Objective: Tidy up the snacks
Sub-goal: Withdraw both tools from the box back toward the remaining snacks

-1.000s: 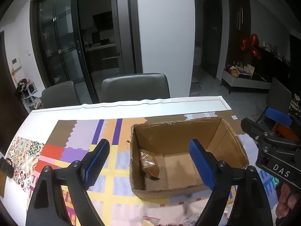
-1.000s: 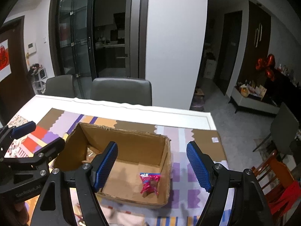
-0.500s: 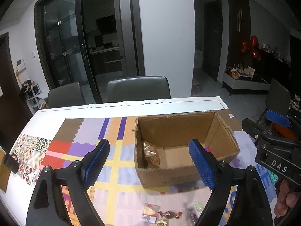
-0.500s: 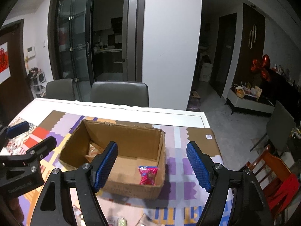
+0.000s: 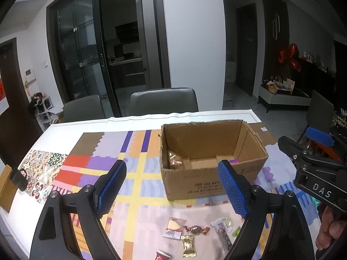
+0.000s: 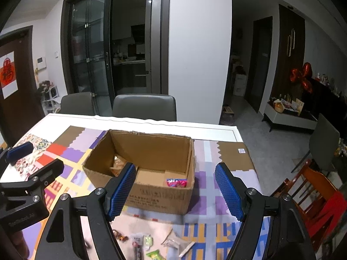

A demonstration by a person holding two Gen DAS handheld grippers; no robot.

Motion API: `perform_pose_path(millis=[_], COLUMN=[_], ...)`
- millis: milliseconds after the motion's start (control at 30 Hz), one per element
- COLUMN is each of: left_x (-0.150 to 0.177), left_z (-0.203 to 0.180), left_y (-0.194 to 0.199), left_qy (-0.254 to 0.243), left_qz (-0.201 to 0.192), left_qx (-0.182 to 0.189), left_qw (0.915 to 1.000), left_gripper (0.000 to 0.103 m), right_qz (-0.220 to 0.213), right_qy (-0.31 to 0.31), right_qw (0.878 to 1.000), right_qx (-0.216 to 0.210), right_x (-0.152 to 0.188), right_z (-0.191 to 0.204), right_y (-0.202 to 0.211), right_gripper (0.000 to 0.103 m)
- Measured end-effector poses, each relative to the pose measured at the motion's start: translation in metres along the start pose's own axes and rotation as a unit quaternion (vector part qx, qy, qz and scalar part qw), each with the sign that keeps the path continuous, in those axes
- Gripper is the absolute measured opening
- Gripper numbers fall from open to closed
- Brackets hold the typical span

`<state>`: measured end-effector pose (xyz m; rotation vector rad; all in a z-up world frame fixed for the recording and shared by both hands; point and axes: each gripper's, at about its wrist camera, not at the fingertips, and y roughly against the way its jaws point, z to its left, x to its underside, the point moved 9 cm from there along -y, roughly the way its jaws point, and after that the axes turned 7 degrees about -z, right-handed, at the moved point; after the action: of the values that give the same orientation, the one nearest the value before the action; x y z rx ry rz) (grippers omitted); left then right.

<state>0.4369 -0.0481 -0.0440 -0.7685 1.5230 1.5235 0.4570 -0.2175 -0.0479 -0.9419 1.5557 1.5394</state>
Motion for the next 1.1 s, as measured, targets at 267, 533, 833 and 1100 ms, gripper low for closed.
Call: perform_pose_path(millis=[267,533,833,1100], left_x=[0.018,0.037,0.060,0.081], left_z=[0.002,0.003,0.002,0.000], left_y=[0.012,0.013,0.012,0.016], left_qy=[-0.001,-0.006,-0.005,0.000], left_qz=[0.002,0.008,0.014,0.016], left_qx=[-0.007,-0.015,-0.014,-0.013], left_qw=[1.0000,0.9998,0.9998,0.9998], left_gripper=[0.086,0.086,0.086,0.086], right_qz=[-0.001,0.011,0.019,0.032], right_qy=[0.003,0.004,0.018,0.020], right_qw=[1.000,1.000,1.000,0.999], right_qx=[-0.006,-0.017,-0.014,-0.018], right_x=[0.018,0.040,0.060,0.082], right_z=[0.005,0.012,0.014,0.016], right_y=[0.014,0.019,0.021,0.020], right_gripper=[0.076,0.076,0.076,0.076])
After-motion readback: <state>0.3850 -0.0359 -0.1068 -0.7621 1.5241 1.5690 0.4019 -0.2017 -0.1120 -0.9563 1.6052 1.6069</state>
